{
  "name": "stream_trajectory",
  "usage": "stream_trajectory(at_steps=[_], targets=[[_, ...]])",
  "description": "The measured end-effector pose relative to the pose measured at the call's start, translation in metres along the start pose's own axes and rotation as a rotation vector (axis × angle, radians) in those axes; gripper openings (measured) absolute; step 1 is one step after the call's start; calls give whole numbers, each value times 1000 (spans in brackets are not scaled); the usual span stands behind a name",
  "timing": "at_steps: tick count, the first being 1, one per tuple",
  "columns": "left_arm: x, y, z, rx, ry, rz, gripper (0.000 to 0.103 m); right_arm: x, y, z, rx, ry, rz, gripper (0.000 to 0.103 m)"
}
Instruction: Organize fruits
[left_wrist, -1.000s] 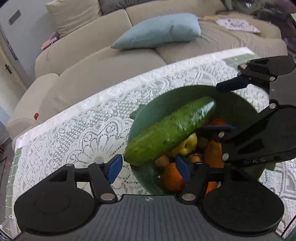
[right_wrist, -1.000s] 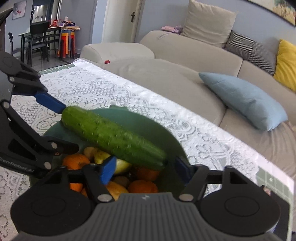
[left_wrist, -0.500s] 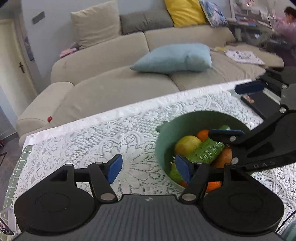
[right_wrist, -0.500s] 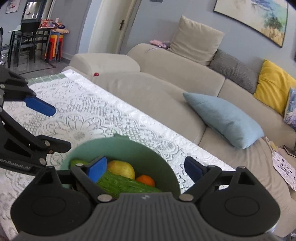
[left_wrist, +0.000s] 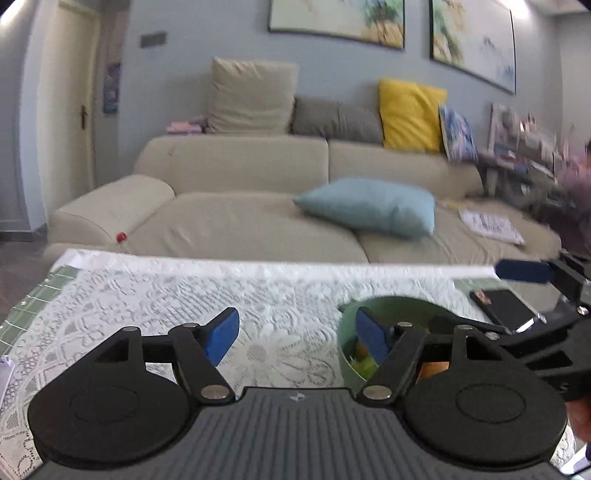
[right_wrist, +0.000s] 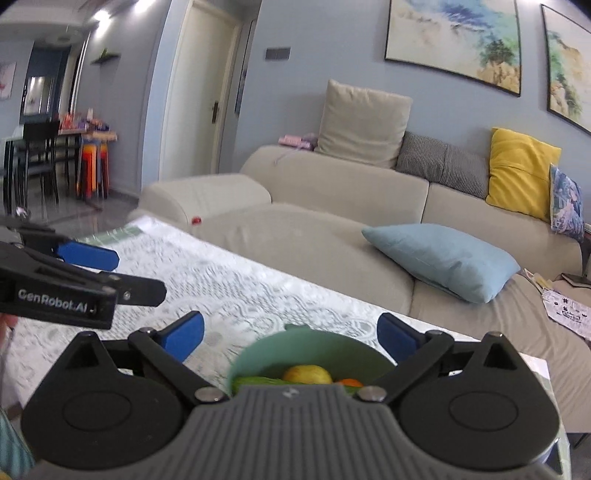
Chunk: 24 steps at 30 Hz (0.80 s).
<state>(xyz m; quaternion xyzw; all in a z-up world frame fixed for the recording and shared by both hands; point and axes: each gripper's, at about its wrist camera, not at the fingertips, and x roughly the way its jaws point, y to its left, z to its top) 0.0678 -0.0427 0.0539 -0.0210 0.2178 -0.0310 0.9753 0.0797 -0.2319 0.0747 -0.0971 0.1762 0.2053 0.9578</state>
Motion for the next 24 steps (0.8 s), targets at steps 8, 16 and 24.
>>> stream_trajectory(at_steps=[8, 16, 24], targets=[[-28, 16, -20, 27, -79, 62, 93, -21, 22, -21, 151, -35, -36, 99], [-40, 25, -48, 101, -114, 170, 94, -30, 49, -47, 195, -30, -130, 99], [-43, 39, -63, 9, -99, 187, 96, -25, 80, -74, 134, -1, -156, 99]])
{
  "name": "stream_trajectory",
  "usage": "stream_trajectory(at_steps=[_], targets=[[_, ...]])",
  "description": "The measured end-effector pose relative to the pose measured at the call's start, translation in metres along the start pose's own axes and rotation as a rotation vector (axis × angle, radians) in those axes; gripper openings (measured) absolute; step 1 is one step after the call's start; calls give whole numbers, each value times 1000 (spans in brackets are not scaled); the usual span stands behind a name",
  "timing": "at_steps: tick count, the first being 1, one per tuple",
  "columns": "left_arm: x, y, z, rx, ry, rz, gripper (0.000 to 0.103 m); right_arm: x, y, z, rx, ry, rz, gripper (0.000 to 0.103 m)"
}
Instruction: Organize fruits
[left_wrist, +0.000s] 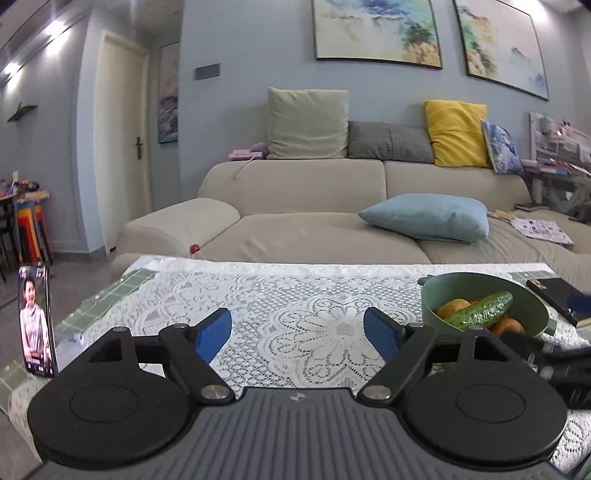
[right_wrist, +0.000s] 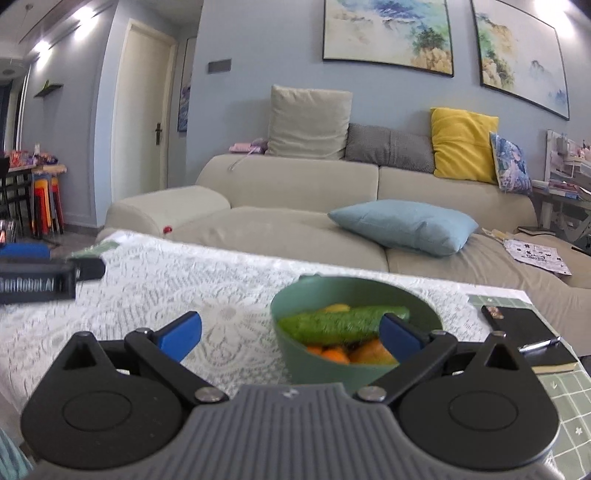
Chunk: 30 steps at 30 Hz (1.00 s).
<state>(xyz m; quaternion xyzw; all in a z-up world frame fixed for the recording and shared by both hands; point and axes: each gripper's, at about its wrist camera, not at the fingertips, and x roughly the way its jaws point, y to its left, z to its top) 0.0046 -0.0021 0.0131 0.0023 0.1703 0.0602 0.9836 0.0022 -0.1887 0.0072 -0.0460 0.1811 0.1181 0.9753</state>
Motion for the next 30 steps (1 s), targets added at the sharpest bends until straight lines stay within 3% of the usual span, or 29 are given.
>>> stream_trajectory(at_steps=[13, 30], targets=[[18, 0, -23, 1, 126, -10, 96, 13, 10, -20, 24, 88, 29, 99], [17, -1, -24, 8, 151, 7, 96, 14, 7, -18, 50, 84, 30, 99]])
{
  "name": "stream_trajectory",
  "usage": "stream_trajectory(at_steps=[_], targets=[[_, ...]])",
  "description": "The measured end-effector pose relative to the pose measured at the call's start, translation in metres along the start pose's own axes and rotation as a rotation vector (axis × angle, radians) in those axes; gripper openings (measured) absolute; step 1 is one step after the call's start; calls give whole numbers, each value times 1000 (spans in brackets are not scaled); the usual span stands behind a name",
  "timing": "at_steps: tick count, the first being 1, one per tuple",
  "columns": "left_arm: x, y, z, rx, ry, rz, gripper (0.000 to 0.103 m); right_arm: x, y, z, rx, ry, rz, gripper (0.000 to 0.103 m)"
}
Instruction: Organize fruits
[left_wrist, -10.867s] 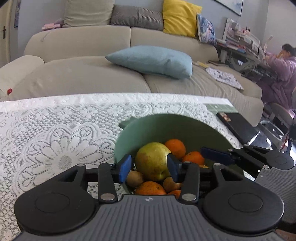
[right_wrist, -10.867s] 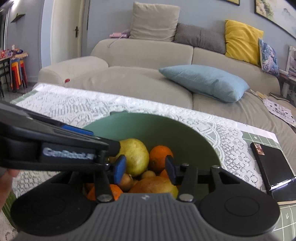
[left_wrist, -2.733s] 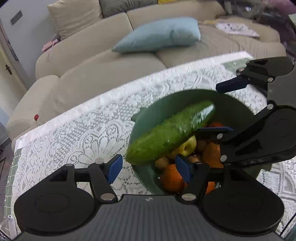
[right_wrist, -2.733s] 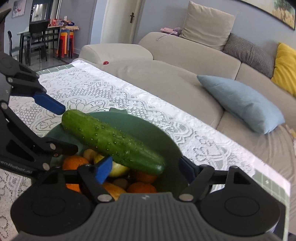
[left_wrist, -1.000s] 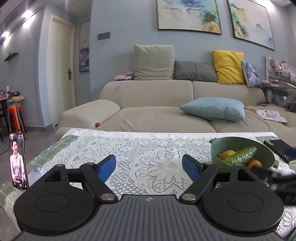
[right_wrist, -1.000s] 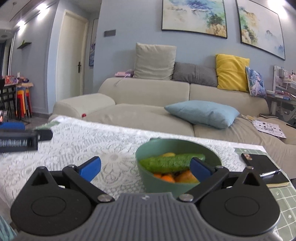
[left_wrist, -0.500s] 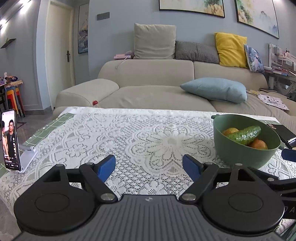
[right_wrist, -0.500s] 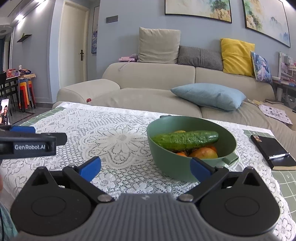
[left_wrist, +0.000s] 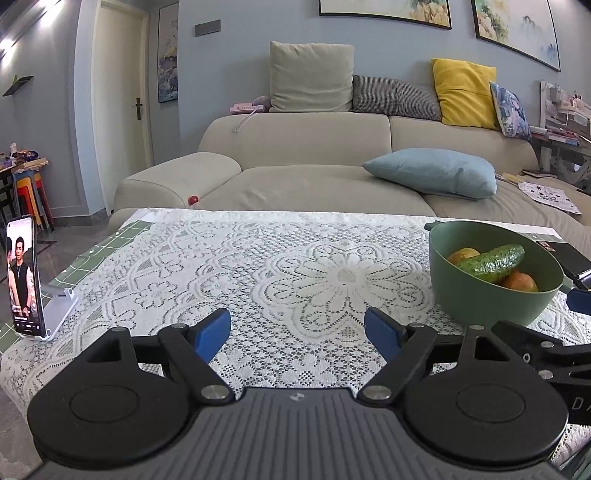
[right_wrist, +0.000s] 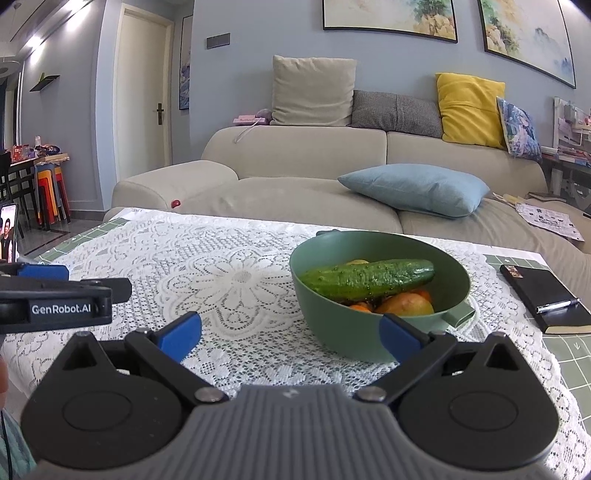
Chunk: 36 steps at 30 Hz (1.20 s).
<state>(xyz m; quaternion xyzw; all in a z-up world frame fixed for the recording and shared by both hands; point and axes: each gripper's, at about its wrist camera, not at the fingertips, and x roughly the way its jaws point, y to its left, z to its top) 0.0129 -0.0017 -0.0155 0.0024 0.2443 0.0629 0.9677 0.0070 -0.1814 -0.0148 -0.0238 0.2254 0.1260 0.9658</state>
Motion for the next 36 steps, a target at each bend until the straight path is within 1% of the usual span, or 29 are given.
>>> stream_trajectory(at_steps=[36], targets=[[-3, -2, 1, 3, 13, 8, 96, 2, 3, -2, 19, 20, 18, 99]])
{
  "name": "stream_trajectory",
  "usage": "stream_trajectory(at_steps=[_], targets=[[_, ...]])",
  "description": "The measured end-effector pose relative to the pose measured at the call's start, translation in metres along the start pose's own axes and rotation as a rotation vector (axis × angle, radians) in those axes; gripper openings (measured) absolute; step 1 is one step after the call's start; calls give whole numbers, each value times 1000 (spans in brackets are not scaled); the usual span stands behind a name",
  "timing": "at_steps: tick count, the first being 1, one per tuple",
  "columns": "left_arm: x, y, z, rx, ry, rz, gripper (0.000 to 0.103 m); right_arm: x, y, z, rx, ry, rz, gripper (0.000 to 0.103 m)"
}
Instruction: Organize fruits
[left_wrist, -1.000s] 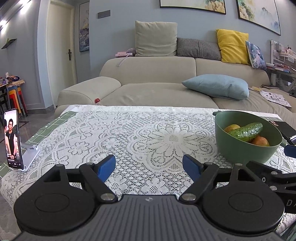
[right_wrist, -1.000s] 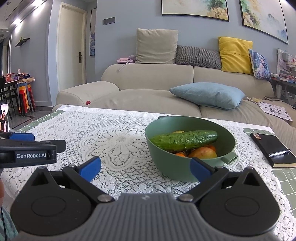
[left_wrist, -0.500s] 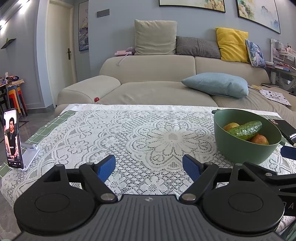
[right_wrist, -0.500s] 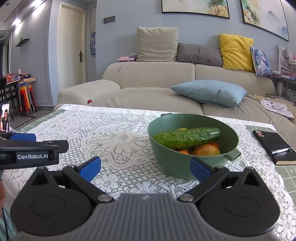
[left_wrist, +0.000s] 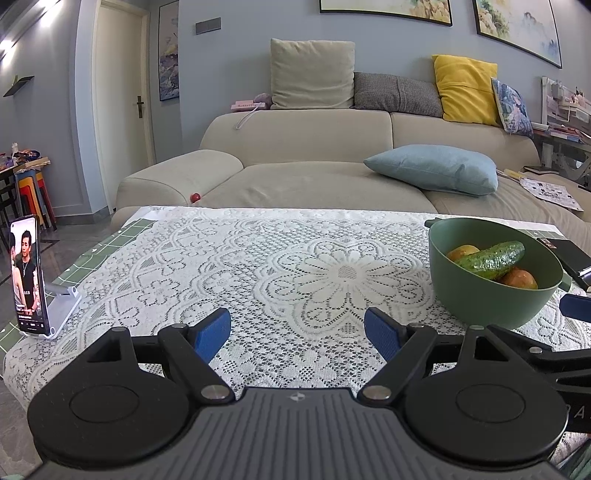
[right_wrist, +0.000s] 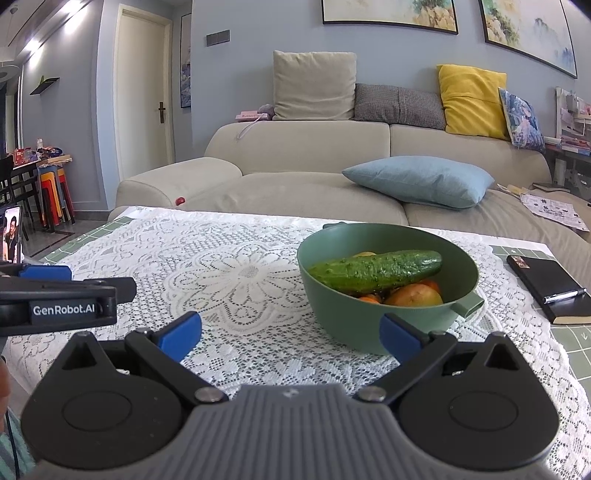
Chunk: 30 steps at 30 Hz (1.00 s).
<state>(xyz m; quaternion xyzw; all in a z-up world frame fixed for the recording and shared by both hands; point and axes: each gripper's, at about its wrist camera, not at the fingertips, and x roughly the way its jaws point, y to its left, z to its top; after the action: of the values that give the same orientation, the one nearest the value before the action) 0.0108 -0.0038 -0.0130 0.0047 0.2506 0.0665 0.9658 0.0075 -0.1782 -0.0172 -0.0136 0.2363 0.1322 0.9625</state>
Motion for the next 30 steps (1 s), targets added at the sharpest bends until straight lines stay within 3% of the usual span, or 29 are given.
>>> stream_trajectory(at_steps=[30], targets=[[-2, -1, 2, 4, -3, 0, 96, 1, -1, 0, -1, -1, 1, 99]])
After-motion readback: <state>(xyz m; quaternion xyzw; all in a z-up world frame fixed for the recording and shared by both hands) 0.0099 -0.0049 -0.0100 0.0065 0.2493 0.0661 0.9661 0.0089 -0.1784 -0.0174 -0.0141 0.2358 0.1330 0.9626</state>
